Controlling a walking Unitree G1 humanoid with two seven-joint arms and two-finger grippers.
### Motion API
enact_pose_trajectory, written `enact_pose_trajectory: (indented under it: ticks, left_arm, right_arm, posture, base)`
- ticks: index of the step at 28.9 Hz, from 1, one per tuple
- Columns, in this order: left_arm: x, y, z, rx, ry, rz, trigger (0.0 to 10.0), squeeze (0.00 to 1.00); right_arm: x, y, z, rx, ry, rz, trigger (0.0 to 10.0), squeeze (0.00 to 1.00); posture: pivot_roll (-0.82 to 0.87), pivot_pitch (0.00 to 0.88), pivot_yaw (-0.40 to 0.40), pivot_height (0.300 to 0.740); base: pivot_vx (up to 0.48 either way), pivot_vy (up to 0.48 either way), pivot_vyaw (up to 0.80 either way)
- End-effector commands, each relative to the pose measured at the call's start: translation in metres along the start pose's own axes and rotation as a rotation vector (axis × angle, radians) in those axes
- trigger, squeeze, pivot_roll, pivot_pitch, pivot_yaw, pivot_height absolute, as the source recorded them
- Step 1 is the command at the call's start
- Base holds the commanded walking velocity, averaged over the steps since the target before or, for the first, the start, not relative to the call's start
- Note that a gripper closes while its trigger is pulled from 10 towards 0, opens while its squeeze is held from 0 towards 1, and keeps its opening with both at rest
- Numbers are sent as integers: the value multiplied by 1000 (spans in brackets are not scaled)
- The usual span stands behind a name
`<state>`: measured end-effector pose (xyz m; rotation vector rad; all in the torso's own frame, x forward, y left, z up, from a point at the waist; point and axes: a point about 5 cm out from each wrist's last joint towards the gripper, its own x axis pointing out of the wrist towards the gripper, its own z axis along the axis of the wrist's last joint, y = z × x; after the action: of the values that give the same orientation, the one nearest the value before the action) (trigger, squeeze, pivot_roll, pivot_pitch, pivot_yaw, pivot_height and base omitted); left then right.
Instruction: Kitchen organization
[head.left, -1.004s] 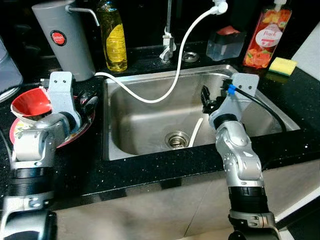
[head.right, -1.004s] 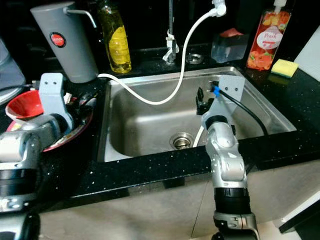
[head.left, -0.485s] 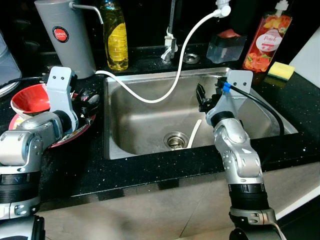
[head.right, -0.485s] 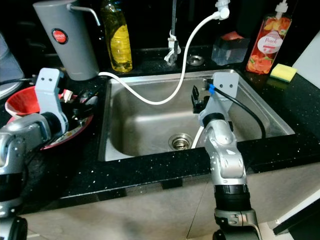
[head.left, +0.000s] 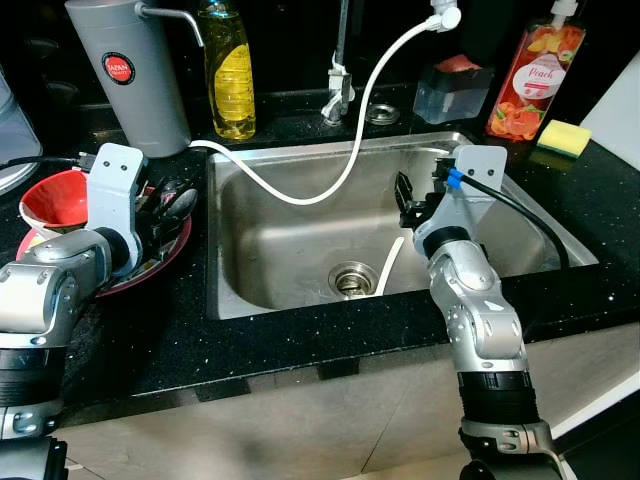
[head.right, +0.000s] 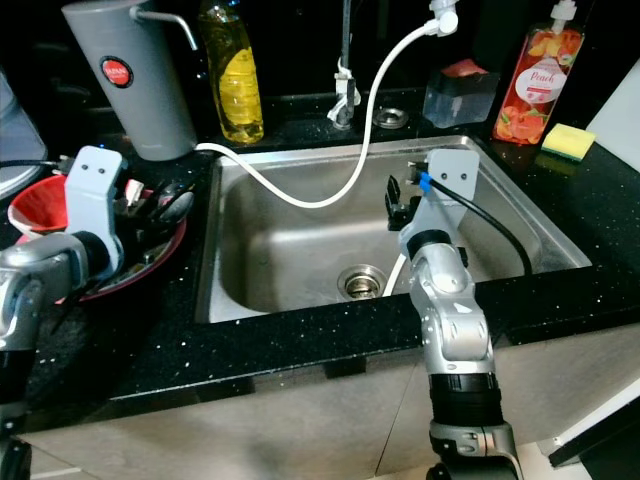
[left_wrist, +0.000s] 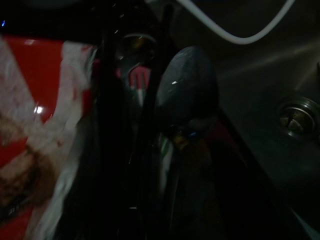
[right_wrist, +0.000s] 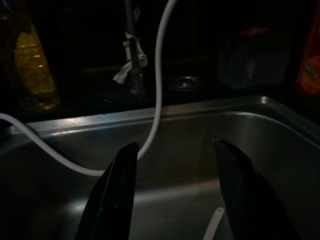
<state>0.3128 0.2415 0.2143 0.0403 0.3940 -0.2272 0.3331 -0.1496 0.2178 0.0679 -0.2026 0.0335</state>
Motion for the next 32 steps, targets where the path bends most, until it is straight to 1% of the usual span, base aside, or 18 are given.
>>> enact_pose_trajectory:
  ticks: [1, 3, 5, 8, 9, 10, 11, 12, 13, 14, 19, 24, 25, 26, 30, 31, 32]
  left_arm:
    - [0, 0, -1, -39, 18, -24, 10000, 0]
    - [0, 0, -2, -54, 30, -36, 10000, 0]
    - [1, 2, -7, -74, 62, -31, 10000, 0]
    - [2, 2, -11, -79, 79, -39, 10000, 0]
    - [2, 1, -12, -96, 89, -51, 9882, 0]
    - [2, 1, -13, -104, 94, -56, 7882, 0]
    - [2, 1, -13, -104, 94, -56, 7882, 0]
    - [2, 0, -14, -111, 99, -60, 6941, 0]
    - [3, 0, -14, -115, 103, -63, 6941, 0]
    - [2, 1, -14, -108, 106, -58, 0, 0]
    - [3, 3, -14, -96, 106, -38, 0, 0]
    - [3, 5, -12, -58, 83, -17, 0, 0]
    - [4, 4, -4, -25, 8, -9, 0, 0]
    - [4, 2, 1, -12, -39, -8, 0, 0]
    - [3, -1, 14, -5, -139, -22, 0, 0]
    - [2, -3, 19, -13, -176, -31, 3137, 0]
    - [1, -4, 23, -18, -202, -38, 7882, 0]
  right_arm:
    - [-2, -1, -2, 2, 13, -10, 10000, 0]
    - [-3, -2, -3, 2, 14, -11, 10000, 0]
    - [-3, -1, -3, 3, 14, -12, 10000, 0]
    - [-3, -1, -3, 4, 14, -14, 10000, 0]
    - [-3, -1, -3, 4, 14, -16, 10000, 0]
    - [-4, -1, -3, 3, 14, -17, 10000, 0]
    - [-4, -1, -3, 3, 14, -17, 10000, 0]
    - [-4, -1, -3, 3, 14, -17, 10000, 0]
    - [-4, -2, -3, 3, 14, -18, 10000, 0]
    - [-4, -2, -3, 4, 14, -19, 10000, 0]
    - [-4, -1, -4, 5, 13, -20, 10000, 0]
    - [-4, -1, -4, 6, 12, -20, 10000, 0]
    - [-4, -1, -4, 7, 11, -21, 10000, 0]
    - [-4, -1, -4, 9, 9, -22, 10000, 0]
    - [-3, 0, -3, 10, 3, -23, 10000, 0]
    - [-3, 0, -2, 10, 1, -23, 10000, 0]
    - [-3, 0, -2, 10, -1, -23, 10000, 0]
  posture:
    - [49, 10, 20, 740]
    - [49, 10, 20, 740]
    - [49, 14, 25, 740]
    - [49, 14, 26, 740]
    - [49, 13, 28, 740]
    - [49, 13, 29, 740]
    - [49, 13, 29, 740]
    - [49, 12, 29, 740]
    - [49, 12, 29, 740]
    - [49, 11, 30, 740]
    - [50, 8, 32, 740]
    - [52, 0, 34, 740]
    - [52, 0, 34, 740]
    - [49, 0, 38, 740]
    - [44, 0, 42, 740]
    - [44, 0, 42, 740]
    - [43, 0, 43, 740]
  base:
    - [0, 0, 0]
    - [0, 0, 0]
    - [0, 0, 0]
    - [0, 0, 0]
    - [0, 0, 0]
    - [0, 0, 0]
    - [0, 0, 0]
    - [0, 0, 0]
    - [0, 0, 0]
    - [0, 0, 0]
    - [0, 0, 0]
    - [0, 0, 0]
    - [0, 0, 0]
    - [0, 0, 0]
    - [0, 0, 0]
    - [0, 0, 0]
    - [0, 0, 0]
